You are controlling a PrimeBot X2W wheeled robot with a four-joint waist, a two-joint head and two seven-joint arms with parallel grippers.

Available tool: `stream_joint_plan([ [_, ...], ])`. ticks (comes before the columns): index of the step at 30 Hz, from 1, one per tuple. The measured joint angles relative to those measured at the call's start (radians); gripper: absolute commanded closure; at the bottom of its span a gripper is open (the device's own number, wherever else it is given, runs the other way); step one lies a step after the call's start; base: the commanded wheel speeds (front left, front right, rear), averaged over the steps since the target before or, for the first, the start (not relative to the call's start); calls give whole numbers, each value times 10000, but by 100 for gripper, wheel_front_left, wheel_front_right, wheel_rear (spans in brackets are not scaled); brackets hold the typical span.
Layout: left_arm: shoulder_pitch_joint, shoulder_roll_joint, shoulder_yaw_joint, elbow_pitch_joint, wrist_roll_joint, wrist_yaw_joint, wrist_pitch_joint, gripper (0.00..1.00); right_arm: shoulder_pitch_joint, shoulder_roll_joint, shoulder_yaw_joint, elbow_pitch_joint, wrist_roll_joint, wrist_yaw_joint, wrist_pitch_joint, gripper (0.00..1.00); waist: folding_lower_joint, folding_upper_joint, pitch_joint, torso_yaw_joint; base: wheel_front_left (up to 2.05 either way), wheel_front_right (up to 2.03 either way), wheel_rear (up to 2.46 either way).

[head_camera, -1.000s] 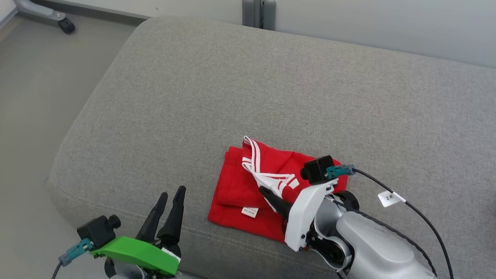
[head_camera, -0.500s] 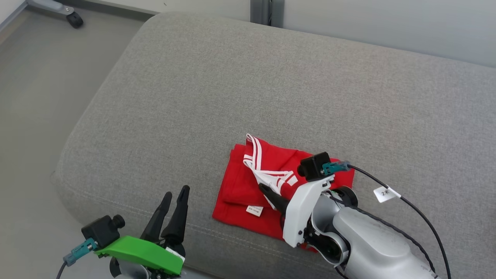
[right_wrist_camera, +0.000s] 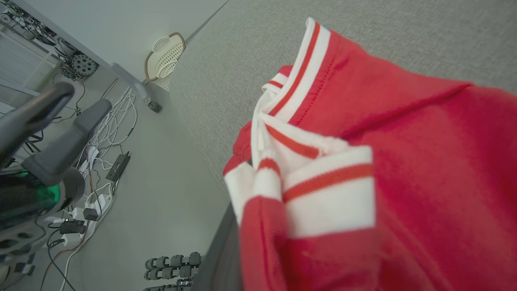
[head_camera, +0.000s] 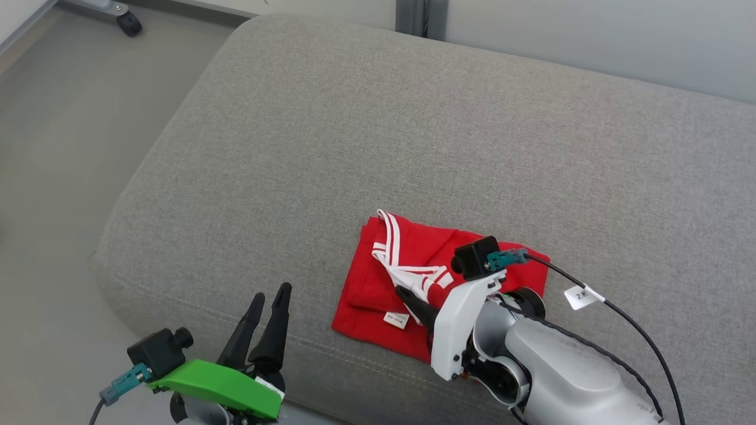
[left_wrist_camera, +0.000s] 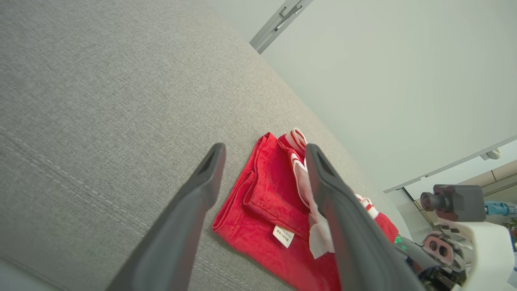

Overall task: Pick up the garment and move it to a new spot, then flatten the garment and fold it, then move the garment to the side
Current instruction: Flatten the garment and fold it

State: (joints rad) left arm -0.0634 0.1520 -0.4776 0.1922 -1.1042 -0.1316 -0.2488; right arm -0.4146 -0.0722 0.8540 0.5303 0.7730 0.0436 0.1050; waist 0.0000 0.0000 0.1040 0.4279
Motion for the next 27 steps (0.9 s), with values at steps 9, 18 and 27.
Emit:
stream_joint_plan([
  [9,-40,-153,6,163,-2,0,0,0,-44,38,134,324,19,4,-119,0,0,0,-158,228,0,0,0],
  [18,-38,-105,59,205,0,0,0,0,-61,71,374,359,186,94,-182,0,0,0,-302,170,0,0,0],
  [27,78,-23,437,196,13,0,0,0,-59,75,637,-474,984,263,-851,0,0,0,-461,-151,0,0,0],
])
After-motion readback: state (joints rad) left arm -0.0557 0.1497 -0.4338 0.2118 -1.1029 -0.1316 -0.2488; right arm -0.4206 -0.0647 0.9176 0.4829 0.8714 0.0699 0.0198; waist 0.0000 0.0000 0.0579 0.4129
